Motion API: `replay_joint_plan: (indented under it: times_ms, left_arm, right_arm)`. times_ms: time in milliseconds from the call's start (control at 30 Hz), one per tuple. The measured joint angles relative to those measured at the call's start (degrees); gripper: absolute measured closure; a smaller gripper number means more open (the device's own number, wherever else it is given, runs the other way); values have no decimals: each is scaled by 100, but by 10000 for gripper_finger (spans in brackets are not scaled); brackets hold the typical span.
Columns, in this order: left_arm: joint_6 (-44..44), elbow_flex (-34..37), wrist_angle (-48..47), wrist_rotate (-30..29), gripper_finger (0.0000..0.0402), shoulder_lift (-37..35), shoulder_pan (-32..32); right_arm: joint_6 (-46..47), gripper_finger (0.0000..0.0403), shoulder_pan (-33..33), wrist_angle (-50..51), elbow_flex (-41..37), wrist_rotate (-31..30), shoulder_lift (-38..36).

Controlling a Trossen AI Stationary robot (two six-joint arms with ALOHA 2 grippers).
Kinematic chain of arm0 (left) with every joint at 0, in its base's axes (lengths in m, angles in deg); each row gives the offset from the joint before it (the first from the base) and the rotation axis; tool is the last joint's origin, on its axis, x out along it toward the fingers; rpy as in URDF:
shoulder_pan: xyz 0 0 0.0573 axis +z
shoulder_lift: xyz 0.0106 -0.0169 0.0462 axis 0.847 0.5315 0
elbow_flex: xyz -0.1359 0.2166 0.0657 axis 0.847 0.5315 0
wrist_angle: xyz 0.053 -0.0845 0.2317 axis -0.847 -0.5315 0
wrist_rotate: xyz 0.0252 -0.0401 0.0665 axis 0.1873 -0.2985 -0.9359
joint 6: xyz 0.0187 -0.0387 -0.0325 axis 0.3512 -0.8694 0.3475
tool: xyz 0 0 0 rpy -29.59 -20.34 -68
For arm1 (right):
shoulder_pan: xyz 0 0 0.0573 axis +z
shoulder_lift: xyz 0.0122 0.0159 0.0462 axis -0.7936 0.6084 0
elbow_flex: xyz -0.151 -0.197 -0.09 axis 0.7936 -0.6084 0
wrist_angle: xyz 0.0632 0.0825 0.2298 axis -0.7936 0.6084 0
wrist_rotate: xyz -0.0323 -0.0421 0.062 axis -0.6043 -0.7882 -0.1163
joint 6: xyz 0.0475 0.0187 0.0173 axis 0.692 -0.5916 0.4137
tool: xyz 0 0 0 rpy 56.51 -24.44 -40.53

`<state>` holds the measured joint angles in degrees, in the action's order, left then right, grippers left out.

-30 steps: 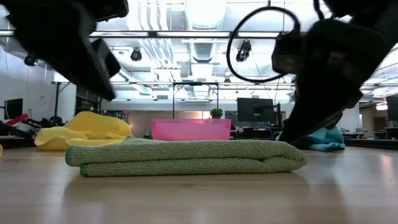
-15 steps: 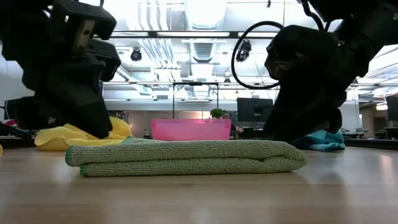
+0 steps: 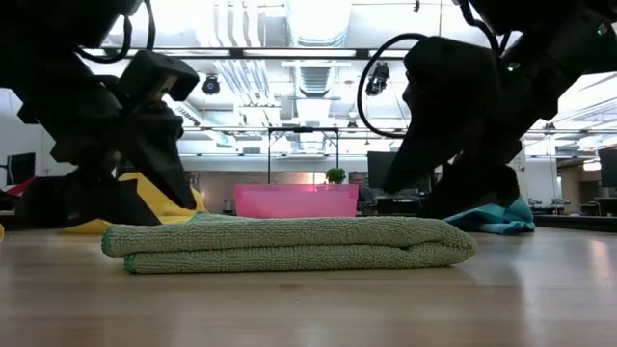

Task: Fold microfiber towels
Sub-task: Put the green towel into the bin

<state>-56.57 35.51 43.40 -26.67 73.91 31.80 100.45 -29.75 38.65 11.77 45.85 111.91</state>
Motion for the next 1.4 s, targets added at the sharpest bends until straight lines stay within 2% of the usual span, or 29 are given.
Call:
replay_joint_plan:
  times_ms: [233, 600, 800, 1067, 1400]
  left_arm:
    - [-30, -2, 39, 81, 191, 62, 122]
    - [-113, -41, 1076, 57, 189, 660, 141]
    - [14, -39, 1260, 16, 190, 878, 138]
    - [429, -149, 1243, -170, 239, 894, 152]
    - [881, -146, 1238, -302, 351, 904, 156]
  right_arm:
    - [57, 67, -50, -508, 0, 24, 343]
    - [-76, 68, -145, -1270, 0, 195, 601]
    - [-174, 84, -161, -1445, 0, 180, 642]
    - [-216, 159, -258, -1561, 0, 173, 642]
    - [-326, 299, -270, -1561, 0, 174, 642]
